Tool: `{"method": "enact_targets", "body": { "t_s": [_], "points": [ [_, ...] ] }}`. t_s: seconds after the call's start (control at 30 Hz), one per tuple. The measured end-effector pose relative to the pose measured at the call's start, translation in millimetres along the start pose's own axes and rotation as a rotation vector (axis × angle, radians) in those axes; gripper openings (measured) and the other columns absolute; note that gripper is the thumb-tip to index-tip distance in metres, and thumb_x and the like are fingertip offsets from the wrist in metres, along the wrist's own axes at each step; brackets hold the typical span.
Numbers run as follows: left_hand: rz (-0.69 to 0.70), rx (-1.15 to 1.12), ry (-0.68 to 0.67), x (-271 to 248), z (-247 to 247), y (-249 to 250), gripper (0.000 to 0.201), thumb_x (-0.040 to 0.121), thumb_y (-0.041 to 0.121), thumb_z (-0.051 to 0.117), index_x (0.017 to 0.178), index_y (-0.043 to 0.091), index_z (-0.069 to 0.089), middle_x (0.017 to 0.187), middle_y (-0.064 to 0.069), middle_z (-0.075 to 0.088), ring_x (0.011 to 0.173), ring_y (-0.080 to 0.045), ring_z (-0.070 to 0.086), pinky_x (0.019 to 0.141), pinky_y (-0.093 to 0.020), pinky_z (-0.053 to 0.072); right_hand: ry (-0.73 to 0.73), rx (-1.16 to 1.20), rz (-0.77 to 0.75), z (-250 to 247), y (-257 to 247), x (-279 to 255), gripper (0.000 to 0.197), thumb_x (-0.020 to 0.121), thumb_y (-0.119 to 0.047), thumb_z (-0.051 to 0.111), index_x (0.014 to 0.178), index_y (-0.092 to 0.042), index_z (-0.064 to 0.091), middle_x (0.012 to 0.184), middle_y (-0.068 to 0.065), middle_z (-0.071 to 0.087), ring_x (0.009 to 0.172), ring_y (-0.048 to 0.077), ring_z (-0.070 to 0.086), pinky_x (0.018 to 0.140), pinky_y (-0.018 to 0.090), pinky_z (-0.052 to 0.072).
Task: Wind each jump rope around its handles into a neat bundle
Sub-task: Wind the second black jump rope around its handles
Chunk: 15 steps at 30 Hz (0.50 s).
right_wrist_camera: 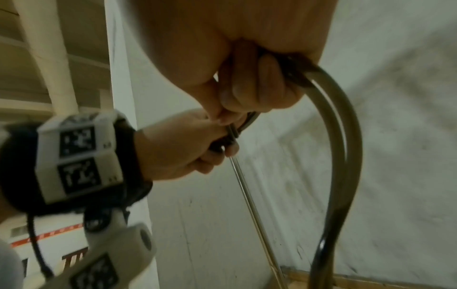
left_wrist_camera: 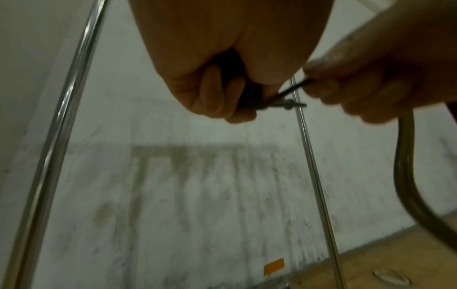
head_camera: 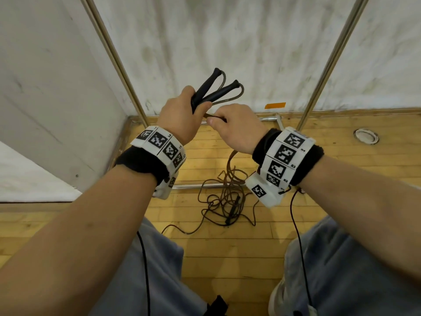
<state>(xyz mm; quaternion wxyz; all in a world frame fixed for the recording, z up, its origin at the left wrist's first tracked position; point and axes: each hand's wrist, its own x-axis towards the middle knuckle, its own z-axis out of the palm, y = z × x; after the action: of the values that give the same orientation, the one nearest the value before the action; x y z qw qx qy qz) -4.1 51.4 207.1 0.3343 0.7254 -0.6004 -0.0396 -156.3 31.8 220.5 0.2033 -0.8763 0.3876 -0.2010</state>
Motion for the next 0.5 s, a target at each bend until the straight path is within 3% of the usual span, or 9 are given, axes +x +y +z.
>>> {"method": "enact_targets", "body": {
  "t_s": [0.3, 0.4, 0.5],
  "points": [
    [-0.117, -0.042, 0.018, -2.2, 9.0, -12.4, 0.029, 0.087, 0.047, 0.06, 0.09, 0.021, 0.048, 0.069, 0.009, 0.051, 0.061, -0.007, 0.05, 0.05, -0.023, 0.034, -0.111, -0.127, -0.041, -9.1, 8.2, 3.5, 0.029, 0.094, -0.028, 0.048, 0.068, -0.016, 0.051, 0.065, -0.005, 0.046, 0.06, 0.01, 0.043, 0.052, 0.021, 0.028],
    [-0.084, 0.024, -0.062, -4.7, 15.5, -14.2, 0.028, 0.089, 0.047, 0.058, 0.089, 0.019, 0.056, 0.067, 0.005, 0.054, 0.06, -0.013, 0.052, 0.05, -0.027, 0.037, -0.111, -0.104, -0.051, -15.8, 22.7, 5.3, 0.021, 0.094, -0.03, 0.049, 0.079, -0.018, 0.056, 0.067, -0.008, 0.048, 0.063, 0.012, 0.046, 0.053, 0.022, 0.029],
    [-0.016, 0.072, -0.199, -8.9, 23.4, -13.4, 0.03, 0.096, 0.044, 0.046, 0.102, 0.017, 0.057, 0.073, 0.002, 0.059, 0.061, -0.013, 0.054, 0.049, -0.029, 0.037, -0.022, -0.096, -0.034, -19.6, 33.1, 9.1, 0.023, 0.095, -0.033, 0.047, 0.09, -0.018, 0.063, 0.074, -0.005, 0.053, 0.068, 0.014, 0.048, 0.058, 0.026, 0.032]
  ]
}}
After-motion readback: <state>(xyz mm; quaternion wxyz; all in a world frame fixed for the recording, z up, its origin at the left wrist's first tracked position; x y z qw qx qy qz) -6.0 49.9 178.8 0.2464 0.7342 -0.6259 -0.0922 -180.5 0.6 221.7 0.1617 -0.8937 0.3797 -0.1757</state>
